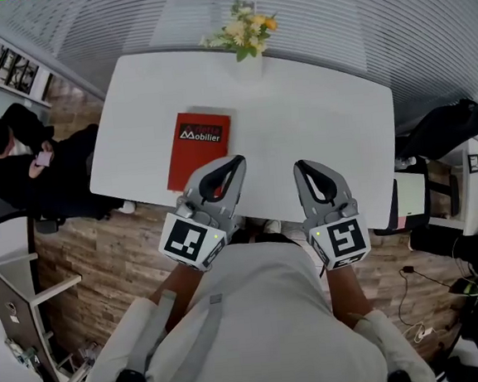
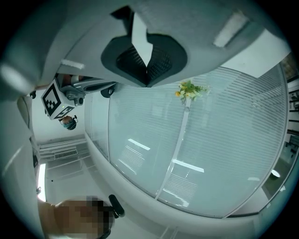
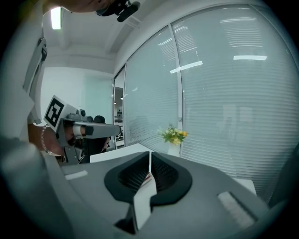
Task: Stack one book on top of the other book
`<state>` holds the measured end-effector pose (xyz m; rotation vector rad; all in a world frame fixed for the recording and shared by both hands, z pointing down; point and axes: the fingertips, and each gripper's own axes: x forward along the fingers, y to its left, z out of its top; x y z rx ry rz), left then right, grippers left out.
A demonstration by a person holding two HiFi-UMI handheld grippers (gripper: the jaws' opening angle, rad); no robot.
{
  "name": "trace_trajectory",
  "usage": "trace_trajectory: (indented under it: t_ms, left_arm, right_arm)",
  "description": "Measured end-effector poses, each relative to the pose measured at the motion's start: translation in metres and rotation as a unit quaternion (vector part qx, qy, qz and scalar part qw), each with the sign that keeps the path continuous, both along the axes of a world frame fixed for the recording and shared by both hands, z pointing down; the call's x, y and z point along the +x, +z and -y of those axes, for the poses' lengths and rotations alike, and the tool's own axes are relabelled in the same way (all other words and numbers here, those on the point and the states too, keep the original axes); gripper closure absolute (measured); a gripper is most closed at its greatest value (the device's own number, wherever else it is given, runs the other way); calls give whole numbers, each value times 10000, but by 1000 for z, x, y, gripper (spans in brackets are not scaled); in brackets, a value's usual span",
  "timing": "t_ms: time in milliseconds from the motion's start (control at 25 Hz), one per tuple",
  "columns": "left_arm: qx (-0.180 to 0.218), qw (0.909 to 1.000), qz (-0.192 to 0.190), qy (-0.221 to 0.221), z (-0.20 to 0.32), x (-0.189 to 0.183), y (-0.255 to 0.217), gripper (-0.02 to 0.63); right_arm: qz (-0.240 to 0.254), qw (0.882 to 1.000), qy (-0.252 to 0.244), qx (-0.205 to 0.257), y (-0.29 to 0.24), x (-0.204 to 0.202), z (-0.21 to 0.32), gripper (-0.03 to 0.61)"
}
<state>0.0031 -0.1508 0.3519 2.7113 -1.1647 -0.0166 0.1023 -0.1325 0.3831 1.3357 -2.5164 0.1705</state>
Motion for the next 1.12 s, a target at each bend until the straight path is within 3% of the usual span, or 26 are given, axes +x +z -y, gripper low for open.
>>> trace_trajectory:
  t_ms: [200, 480, 1120]
  left_arm:
    - [126, 9999, -45, 92, -3, 12, -18, 607]
    - [281, 9992, 11, 270, -14, 29, -34, 609]
    - [568, 9980, -7, 269, -14, 41, -60, 609]
  right_arm:
    - [-93, 9997, 2, 206, -24, 11, -4, 575]
    - [233, 9991, 101, 343, -62, 14, -10, 575]
    - [135, 9982, 128, 565, -79, 33, -21, 575]
